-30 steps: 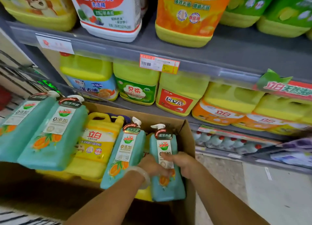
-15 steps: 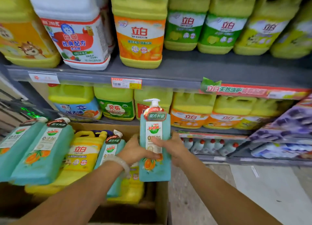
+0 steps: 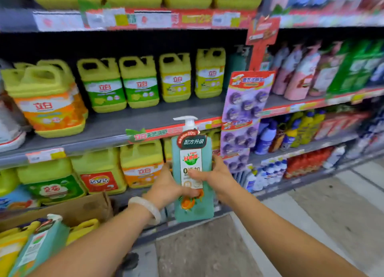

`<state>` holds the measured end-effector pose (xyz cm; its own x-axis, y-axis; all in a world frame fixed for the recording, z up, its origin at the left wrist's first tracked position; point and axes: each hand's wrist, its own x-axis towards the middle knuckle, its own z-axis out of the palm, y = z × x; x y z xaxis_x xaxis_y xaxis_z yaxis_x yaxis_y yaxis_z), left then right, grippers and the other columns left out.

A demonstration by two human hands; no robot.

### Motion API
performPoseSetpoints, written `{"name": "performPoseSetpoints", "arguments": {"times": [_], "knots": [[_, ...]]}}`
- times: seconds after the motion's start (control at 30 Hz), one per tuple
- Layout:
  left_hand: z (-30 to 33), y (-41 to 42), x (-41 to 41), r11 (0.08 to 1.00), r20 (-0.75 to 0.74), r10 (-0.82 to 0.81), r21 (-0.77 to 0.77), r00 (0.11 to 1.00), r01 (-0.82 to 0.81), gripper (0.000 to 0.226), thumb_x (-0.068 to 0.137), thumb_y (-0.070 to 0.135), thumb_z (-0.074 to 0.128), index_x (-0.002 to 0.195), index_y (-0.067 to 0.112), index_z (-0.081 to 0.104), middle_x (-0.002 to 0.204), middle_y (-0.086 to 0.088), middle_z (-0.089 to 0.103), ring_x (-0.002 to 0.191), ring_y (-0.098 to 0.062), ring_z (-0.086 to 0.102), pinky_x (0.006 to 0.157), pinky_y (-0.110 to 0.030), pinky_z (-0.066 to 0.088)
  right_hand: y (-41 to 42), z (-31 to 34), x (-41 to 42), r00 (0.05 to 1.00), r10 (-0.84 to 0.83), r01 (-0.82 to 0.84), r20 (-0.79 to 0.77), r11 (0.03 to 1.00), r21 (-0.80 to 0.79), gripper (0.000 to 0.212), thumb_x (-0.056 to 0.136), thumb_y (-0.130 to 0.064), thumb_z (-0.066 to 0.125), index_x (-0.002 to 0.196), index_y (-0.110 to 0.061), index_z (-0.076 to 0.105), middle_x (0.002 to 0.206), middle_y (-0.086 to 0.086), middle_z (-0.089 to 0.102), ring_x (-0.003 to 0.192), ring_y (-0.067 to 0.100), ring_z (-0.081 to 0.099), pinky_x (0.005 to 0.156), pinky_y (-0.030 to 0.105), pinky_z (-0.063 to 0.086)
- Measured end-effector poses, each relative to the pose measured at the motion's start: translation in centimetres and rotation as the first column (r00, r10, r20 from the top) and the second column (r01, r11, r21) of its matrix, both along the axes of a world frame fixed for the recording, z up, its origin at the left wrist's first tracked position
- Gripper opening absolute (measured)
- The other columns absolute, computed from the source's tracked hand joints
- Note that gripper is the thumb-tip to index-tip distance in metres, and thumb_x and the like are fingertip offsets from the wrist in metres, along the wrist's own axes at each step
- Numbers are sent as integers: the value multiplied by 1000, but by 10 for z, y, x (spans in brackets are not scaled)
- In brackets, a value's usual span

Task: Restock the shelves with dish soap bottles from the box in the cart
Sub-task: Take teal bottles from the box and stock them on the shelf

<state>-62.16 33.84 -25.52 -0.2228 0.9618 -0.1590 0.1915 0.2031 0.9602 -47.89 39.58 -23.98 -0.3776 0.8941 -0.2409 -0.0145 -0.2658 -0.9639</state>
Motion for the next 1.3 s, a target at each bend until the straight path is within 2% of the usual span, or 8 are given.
{"name": "performPoseSetpoints", "arguments": {"times": [0.17,0.3,0.47,0.67,0.83,0.97,1.13,1.3], "knots": [[7,42,121,980,-64,-178,76,982,182,77,42,4,93,112,12,61,104,-1,73,88,-9,71,76,-31,59,14,12,131,989,-148,149,-30,987,57,58,66,5,80,110,-14,47,90,-1,69,72,10,70,59,26,58],[5,78,196,948,-44,-293,113,955,296,86,38,6,93,115,9,55,103,-1,72,86,-6,71,64,-17,55,29,9,209,958,-283,285,-42,955,77,64,63,7,81,116,-8,48,99,8,72,84,23,71,72,37,59],[-3,131,261,924,-13,-366,112,930,365,89,37,3,91,115,7,47,107,-7,69,89,-12,70,69,-21,57,63,-1,272,913,-393,402,-105,911,87,56,63,12,77,105,-13,51,89,5,74,74,20,73,58,31,57],[7,229,314,900,-6,-407,168,913,403,72,50,-13,85,96,23,43,91,10,65,69,8,65,60,-11,50,159,2,317,880,-463,473,-103,872,127,64,58,7,83,110,-11,49,95,10,74,84,28,72,66,39,58],[46,349,318,896,-88,-368,233,925,379,85,42,13,93,110,24,45,100,9,67,91,-6,65,83,-31,56,284,39,327,896,-432,445,-106,873,199,66,65,6,79,120,-8,46,106,14,70,92,30,70,74,45,58],[72,423,314,899,-81,-314,295,946,324,84,49,6,91,115,21,41,102,8,65,88,-1,63,64,-14,53,368,66,320,918,-381,396,-107,871,291,65,65,4,80,120,-9,47,106,10,70,93,25,70,73,40,59],[73,484,306,930,-32,-188,316,982,188,90,41,11,90,117,23,45,103,7,68,94,-13,67,81,-41,57,435,74,306,949,-287,313,-128,897,312,60,67,9,76,115,-14,48,99,1,71,83,13,72,64,28,58],[74,526,303,928,33,-94,364,995,75,78,56,-8,84,114,25,43,94,16,62,84,0,60,59,-9,49,498,72,293,971,-220,239,-94,911,337,69,66,7,78,122,-14,45,112,8,68,98,22,68,82,40,57]]}}
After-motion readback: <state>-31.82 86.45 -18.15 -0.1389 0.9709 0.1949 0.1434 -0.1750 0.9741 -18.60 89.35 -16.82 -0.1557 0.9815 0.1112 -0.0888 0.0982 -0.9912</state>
